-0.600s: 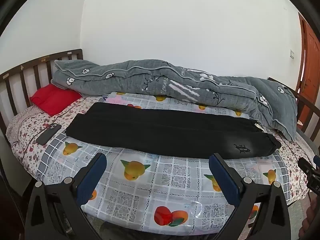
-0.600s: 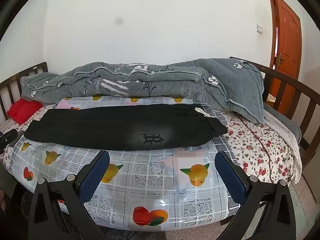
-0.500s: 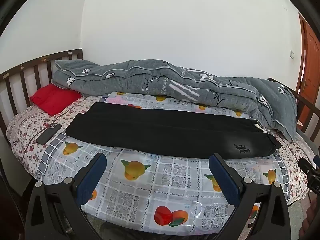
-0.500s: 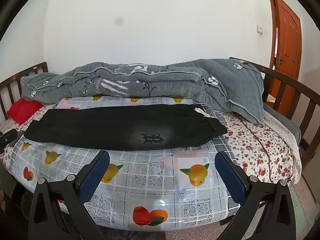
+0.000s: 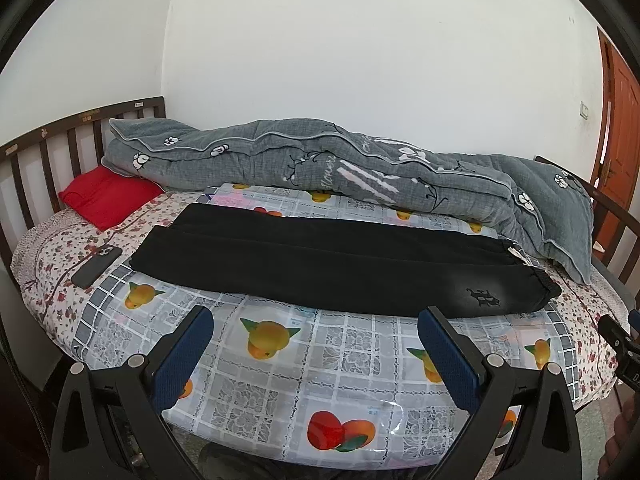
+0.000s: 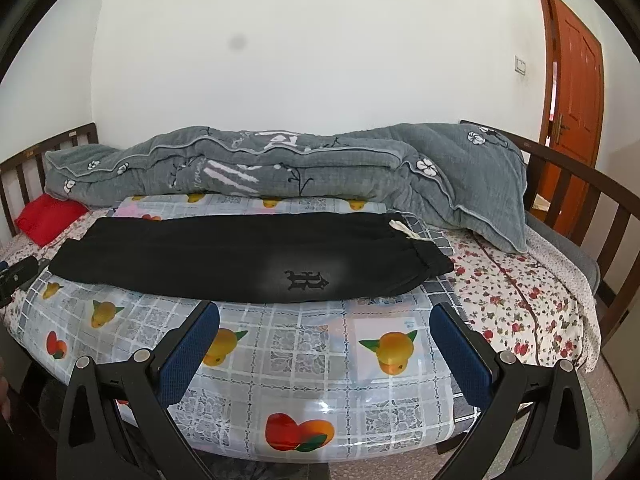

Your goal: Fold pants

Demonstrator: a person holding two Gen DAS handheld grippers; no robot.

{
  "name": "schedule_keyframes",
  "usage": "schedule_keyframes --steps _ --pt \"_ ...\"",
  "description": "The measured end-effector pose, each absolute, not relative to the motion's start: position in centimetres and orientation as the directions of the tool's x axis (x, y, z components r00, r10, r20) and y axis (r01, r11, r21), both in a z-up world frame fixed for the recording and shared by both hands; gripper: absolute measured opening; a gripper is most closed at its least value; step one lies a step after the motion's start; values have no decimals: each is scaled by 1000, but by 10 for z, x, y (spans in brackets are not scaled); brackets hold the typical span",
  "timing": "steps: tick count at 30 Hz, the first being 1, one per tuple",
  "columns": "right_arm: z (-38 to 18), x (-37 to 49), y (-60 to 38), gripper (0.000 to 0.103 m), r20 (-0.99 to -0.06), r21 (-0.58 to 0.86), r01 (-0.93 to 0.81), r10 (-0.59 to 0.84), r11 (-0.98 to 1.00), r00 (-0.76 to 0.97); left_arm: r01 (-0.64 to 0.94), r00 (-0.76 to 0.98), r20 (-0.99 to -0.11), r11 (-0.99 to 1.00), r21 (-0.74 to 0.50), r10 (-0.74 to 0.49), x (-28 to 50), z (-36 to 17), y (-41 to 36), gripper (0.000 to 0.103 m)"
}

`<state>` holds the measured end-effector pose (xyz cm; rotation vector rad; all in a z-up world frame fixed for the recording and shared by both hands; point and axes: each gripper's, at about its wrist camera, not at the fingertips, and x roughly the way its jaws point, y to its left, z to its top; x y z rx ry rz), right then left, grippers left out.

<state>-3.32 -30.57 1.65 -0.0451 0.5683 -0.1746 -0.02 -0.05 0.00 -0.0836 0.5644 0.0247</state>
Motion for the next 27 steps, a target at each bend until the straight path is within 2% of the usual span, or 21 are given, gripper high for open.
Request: schedule_keyframes --steps 27 --pt "21 -40 -309 103 -521 -79 160 -178 984 835 -48 846 -533 996 -72 3 -3 3 -2 103"
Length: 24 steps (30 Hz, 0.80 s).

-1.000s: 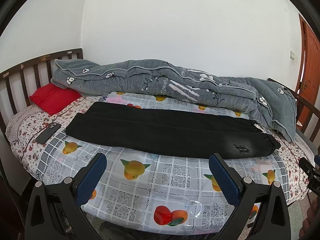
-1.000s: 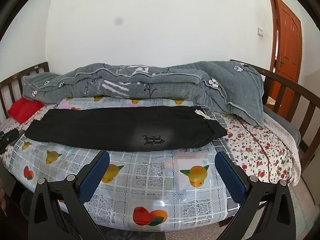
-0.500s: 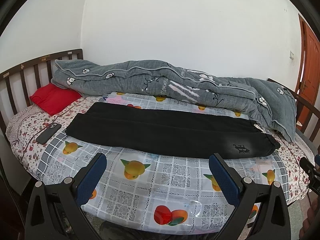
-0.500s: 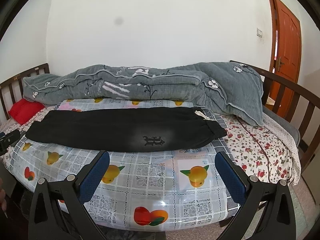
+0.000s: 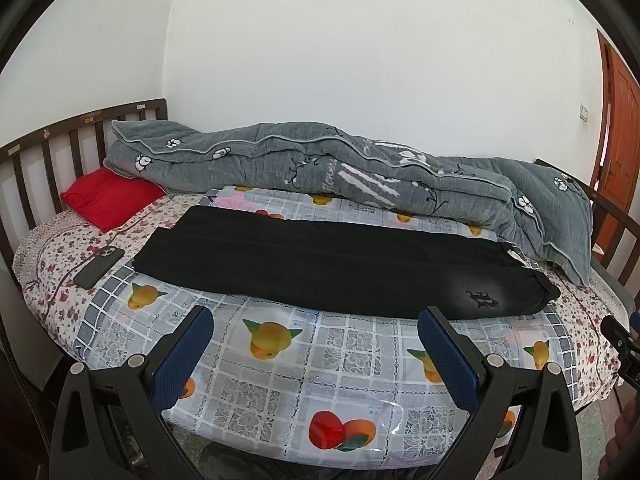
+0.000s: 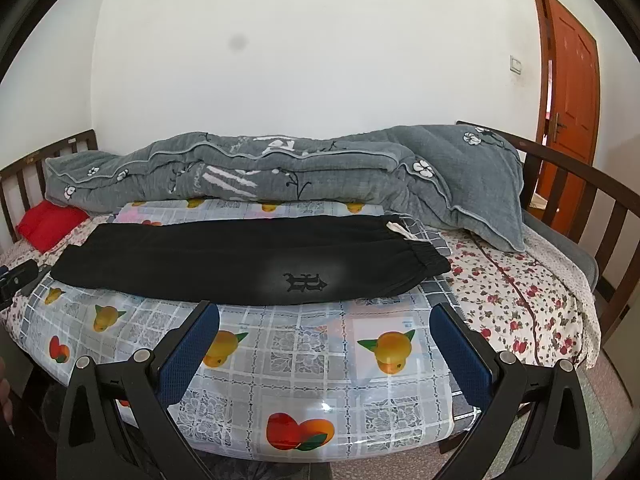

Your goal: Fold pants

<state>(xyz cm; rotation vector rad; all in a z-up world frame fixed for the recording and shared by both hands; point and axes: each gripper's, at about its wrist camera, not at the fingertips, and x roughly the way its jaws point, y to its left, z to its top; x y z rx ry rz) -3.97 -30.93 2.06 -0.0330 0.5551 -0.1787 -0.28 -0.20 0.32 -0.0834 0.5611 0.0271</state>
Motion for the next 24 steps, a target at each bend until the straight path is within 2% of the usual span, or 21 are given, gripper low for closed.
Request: schedule_keyframes --steps 16,19,20,24 --pt "18 -38 -310 103 -525 -88 170 -191 982 830 -52 860 -509 998 -22 34 1 9 1 103" --pt "14 -31 -310 103 -528 -81 179 -195 980 826 -61 848 -529 998 -34 34 12 3 4 103" --pt "11 -28 -311 103 -530 -80 178 -193 981 826 -70 806 -591 987 -142 -28 14 -2 12 103" --pt "-9 -14 -310 103 -534 -98 151 -180 984 826 -80 776 -628 978 -191 -59 30 -29 19 103"
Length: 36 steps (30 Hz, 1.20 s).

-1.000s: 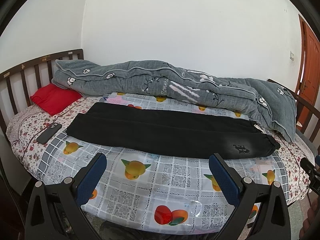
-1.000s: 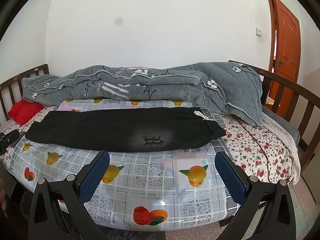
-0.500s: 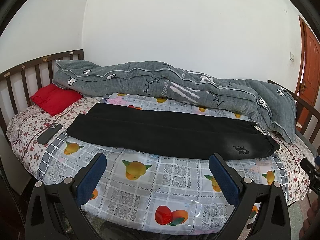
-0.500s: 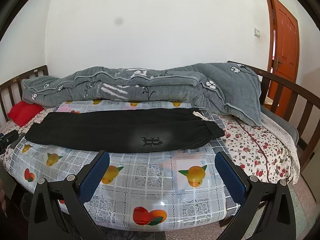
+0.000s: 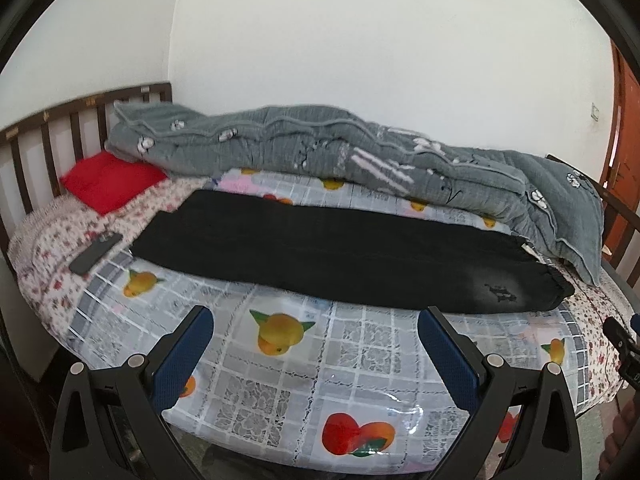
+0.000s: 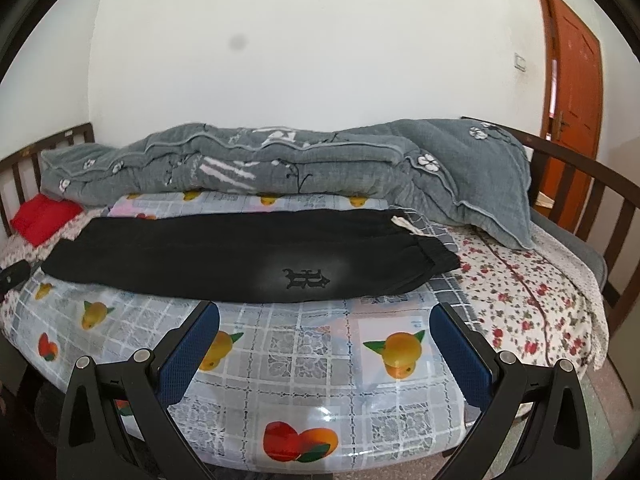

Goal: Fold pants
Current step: 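Move both tools to the trouser waistband and close on it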

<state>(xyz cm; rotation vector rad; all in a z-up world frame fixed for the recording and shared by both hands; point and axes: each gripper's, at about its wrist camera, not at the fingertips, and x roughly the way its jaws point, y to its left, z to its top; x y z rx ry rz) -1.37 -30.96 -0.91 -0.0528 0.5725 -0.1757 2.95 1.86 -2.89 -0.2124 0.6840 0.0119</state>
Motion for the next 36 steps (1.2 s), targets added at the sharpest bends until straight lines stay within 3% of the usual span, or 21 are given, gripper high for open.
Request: schedule_keyframes --steps 2,5,7,12,14,15,24,36 --pt "-22 -5 -310 103 -542 -112 145 -183 983 820 -76 793 -608 983 -167 -42 40 -45 24 103" --pt "-46 11 -314 103 -565 -117 149 -189 982 803 -75 748 -662 983 -170 -57 60 -77 38 93" --pt "-61 22 -322 102 -590 -86 149 -171 985 789 -94 730 -683 985 -142 -29 67 -94 47 93" --pt "-97 53 -340 89 -653 -75 166 -174 983 737 -125 683 -730 983 -133 -11 94 -134 77 92" --pt "-108 66 -349 88 -667 -65 175 -173 982 724 -145 678 -735 975 -167 -25 104 -146 91 80" --pt "-111 69 -352 87 -670 -58 179 -171 982 723 -160 681 -732 969 -186 -28 109 -151 97 79" --pt "-149 126 -389 73 -751 39 252 -138 967 645 -217 718 -689 909 -356 -99 151 -178 143 78" --pt "-158 157 -385 73 -764 30 246 -136 969 631 -240 708 -704 919 -313 -54 186 -183 140 79"
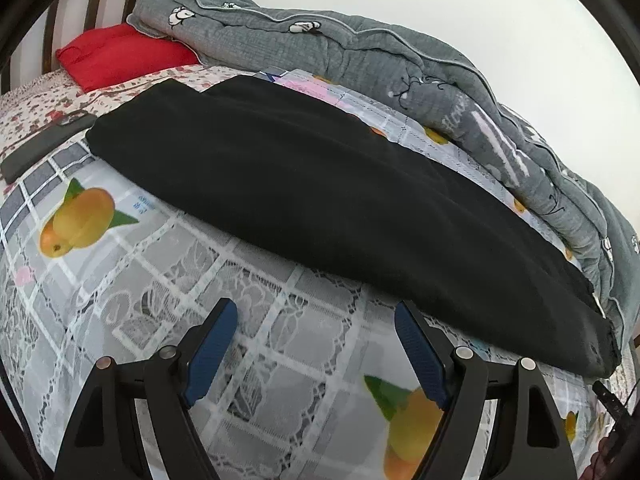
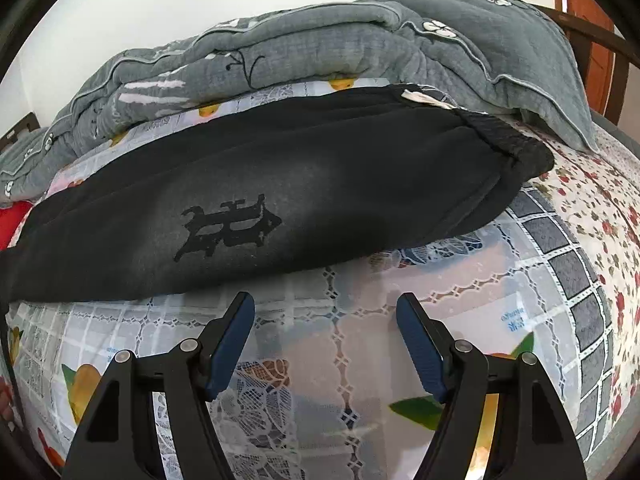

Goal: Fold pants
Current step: 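Move both tools to the trouser waistband and close on it, then lift the waistband with both tools and fold it over toward the hems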

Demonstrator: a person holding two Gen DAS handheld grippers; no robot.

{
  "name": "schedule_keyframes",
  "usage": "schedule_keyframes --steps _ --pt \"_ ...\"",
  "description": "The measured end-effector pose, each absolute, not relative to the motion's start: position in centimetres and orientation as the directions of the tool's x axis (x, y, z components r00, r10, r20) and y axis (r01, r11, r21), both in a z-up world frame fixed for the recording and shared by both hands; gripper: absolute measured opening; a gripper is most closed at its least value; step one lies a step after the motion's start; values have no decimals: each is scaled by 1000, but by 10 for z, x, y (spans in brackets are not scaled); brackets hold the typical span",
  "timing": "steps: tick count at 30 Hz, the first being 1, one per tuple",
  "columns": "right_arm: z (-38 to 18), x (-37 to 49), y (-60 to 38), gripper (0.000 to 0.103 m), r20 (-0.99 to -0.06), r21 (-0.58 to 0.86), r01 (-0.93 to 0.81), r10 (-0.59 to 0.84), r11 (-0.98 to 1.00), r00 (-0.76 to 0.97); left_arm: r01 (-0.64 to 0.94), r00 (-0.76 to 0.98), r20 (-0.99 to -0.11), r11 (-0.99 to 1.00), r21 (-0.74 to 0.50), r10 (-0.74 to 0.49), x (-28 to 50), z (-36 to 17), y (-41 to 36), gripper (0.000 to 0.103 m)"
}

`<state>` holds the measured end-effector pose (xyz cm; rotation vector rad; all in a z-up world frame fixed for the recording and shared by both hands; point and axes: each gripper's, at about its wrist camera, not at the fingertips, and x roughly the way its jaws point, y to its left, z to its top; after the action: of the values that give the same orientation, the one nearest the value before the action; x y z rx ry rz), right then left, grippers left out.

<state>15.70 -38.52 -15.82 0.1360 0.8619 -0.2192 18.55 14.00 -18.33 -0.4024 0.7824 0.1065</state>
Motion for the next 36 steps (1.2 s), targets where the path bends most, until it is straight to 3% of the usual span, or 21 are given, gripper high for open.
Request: schedule_keyframes --steps 4,10,17,25,28,30,31,32,36 --pt "-158 160 -384 73 -764 28 246 -138 969 630 -241 715 -697 915 -324 -58 193 -183 146 80" --pt "-155 164 -405 74 -753 161 250 -45 955 656 -250 738 -655 835 -490 -164 200 -185 173 80" --pt "-149 177 -440 74 -767 314 307 49 898 640 -253 643 -739 854 -454 -202 215 -179 178 80" --pt "-153 176 -448 72 -712 311 320 -4 895 702 -231 719 -667 839 -493 -194 229 -186 186 80" --pt "-155 183 -450 45 -707 285 330 -35 900 706 -248 727 -660 821 -513 -192 234 -187 192 76" --pt "-156 189 -451 28 -716 246 355 -78 902 694 -312 718 -685 823 -475 -123 237 -188 195 45" --pt "-155 190 -451 26 -715 241 357 -84 902 694 -357 700 -711 829 -430 -68 238 -188 196 19" --pt "-150 191 -449 22 -709 229 343 -86 911 700 -376 686 -726 833 -406 -45 239 -189 198 10" --pt "-120 190 -444 20 -662 209 294 -87 933 744 -358 716 -693 812 -460 -77 231 -178 210 7"
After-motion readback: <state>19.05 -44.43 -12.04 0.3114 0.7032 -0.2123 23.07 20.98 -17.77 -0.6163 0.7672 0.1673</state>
